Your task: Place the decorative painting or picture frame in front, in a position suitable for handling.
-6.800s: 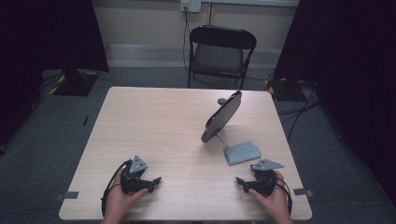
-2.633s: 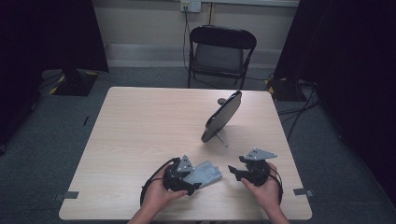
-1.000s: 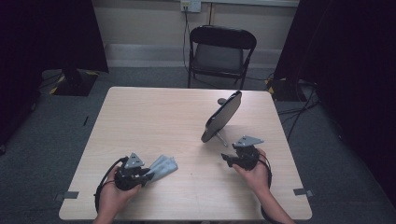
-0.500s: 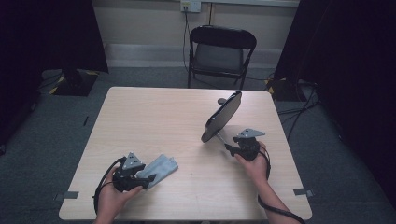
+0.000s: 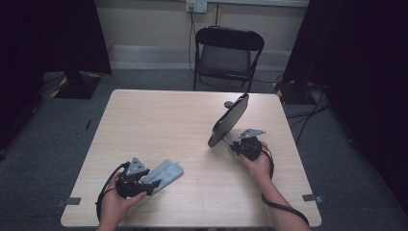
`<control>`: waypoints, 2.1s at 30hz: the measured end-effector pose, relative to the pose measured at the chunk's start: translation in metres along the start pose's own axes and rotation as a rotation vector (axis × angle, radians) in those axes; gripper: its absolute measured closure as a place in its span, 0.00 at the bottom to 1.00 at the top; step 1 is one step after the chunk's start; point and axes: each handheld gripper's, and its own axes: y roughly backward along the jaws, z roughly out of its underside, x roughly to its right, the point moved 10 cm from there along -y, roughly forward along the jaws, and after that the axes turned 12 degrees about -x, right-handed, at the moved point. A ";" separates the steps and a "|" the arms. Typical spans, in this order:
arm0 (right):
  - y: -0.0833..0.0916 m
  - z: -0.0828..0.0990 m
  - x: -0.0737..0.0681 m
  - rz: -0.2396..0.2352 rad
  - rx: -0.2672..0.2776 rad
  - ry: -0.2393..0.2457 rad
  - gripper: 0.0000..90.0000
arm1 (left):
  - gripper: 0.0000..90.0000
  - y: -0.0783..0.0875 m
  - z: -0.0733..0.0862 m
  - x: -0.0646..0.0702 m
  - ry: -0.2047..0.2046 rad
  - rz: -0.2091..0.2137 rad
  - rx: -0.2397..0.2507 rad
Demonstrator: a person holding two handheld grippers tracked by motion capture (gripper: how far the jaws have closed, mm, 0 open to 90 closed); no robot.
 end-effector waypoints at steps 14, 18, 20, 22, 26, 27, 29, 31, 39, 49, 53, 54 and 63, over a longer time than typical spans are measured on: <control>0.010 0.012 -0.003 -0.029 -0.029 0.015 1.00 | 0.43 -0.001 -0.001 0.002 -0.008 -0.002 0.003; 0.018 0.023 -0.002 -0.034 -0.033 0.016 0.99 | 0.43 -0.002 -0.001 0.003 -0.009 0.000 -0.004; 0.021 0.027 -0.001 -0.034 -0.025 0.016 0.99 | 0.43 -0.002 -0.001 0.004 -0.014 -0.003 -0.006; 0.023 0.031 0.001 -0.035 -0.027 0.005 0.99 | 0.43 -0.002 -0.001 0.003 -0.012 -0.004 -0.005; 0.025 0.032 0.008 -0.007 -0.020 -0.010 0.86 | 0.43 -0.002 -0.001 0.003 -0.012 -0.003 -0.008; 0.025 0.033 0.011 0.001 -0.019 -0.017 0.84 | 0.43 -0.002 -0.001 0.003 -0.011 -0.002 -0.007; 0.025 0.034 0.014 0.002 -0.021 -0.027 0.84 | 0.43 -0.003 -0.001 0.002 -0.015 -0.006 -0.012; 0.025 0.035 0.018 0.022 -0.024 -0.032 0.83 | 0.43 -0.004 -0.001 0.003 -0.007 0.002 -0.012; 0.036 0.032 0.028 0.049 0.015 -0.086 0.74 | 0.43 -0.006 -0.001 0.002 -0.012 0.003 -0.020; 0.070 0.048 -0.010 -0.016 0.088 -0.105 0.61 | 0.43 -0.009 -0.001 0.006 -0.022 0.005 -0.032; 0.081 0.049 -0.036 -0.036 0.102 -0.089 0.57 | 0.43 -0.008 -0.002 0.006 -0.028 0.000 -0.026; 0.083 0.047 -0.040 -0.039 0.106 -0.086 0.56 | 0.43 -0.008 -0.003 0.007 -0.022 0.002 -0.024; 0.086 0.018 -0.063 -0.044 0.153 -0.105 0.47 | 0.42 -0.009 -0.004 0.011 -0.024 0.008 -0.025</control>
